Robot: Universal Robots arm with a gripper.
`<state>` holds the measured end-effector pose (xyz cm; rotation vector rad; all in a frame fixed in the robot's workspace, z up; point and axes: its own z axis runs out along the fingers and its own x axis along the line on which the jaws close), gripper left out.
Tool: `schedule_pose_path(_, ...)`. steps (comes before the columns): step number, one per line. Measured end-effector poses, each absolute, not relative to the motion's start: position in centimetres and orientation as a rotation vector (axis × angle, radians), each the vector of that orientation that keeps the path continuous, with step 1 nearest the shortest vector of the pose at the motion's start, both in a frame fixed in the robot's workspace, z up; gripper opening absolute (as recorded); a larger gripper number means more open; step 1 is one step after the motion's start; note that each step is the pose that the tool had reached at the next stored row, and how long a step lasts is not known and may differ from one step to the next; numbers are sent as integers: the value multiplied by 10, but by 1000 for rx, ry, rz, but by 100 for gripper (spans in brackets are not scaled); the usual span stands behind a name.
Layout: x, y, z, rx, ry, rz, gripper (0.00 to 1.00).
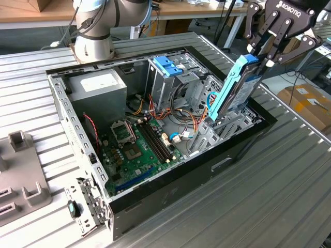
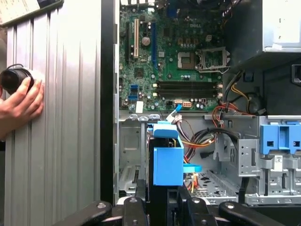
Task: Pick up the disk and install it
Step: 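Insert the disk into the insertion slot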
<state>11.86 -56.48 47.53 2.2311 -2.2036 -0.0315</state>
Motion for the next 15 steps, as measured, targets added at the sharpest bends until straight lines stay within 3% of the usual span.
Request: schedule_pose_path(15,118,-565,464,2227,-2205,-29,35)
